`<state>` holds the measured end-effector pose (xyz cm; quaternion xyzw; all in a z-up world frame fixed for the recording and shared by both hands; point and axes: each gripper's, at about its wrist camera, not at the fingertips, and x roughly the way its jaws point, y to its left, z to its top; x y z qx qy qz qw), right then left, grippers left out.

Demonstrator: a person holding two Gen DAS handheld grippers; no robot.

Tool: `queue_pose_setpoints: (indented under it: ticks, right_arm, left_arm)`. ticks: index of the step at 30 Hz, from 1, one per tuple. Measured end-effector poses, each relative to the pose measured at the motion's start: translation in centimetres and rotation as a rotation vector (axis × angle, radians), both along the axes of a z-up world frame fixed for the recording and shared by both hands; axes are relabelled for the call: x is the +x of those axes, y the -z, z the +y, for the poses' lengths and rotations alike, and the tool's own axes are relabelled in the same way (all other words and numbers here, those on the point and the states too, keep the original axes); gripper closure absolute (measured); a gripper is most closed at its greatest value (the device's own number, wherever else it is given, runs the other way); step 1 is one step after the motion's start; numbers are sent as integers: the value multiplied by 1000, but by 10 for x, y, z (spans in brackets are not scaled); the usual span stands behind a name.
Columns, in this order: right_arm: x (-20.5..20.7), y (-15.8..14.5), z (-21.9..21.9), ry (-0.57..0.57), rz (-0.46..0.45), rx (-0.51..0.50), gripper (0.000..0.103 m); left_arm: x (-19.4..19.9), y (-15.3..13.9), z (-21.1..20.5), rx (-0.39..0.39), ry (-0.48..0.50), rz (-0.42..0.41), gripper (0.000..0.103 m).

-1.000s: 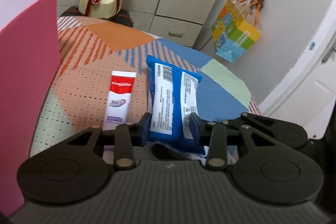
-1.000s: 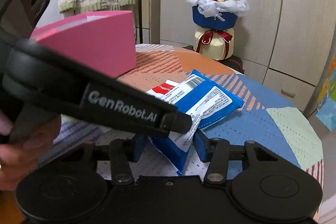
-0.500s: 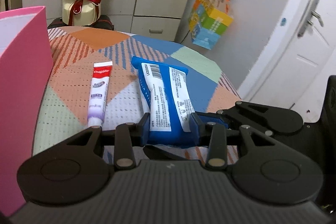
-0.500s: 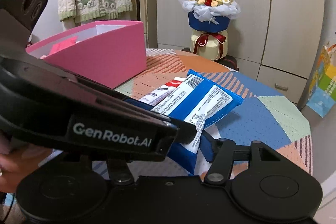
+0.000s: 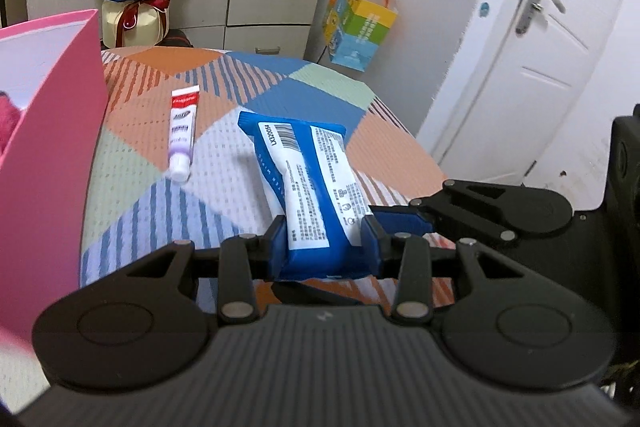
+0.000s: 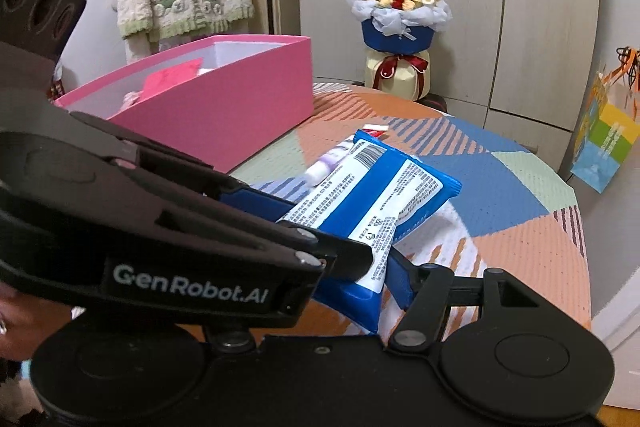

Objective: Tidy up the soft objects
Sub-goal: 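Lift and carry the blue wipes pack with the left gripper over the box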

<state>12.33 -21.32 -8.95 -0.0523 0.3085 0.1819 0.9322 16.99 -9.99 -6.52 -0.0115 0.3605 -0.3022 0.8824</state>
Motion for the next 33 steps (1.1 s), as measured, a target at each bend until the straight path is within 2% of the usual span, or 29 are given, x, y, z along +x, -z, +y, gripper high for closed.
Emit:
queue_pose_setpoints:
  ticks: [10, 20, 33]
  right_arm:
    - [-50, -21, 28, -27, 5, -43, 35]
    - [-85, -59, 64, -107, -89, -83, 35]
    - [-88, -92, 118, -181, -218, -87, 35]
  left_arm:
    - [-52, -18, 27, -2, 0, 4, 66]
    - [-95, -56, 65, -26, -65, -80, 66]
    - [-114, -91, 117, -10, -177, -214, 66]
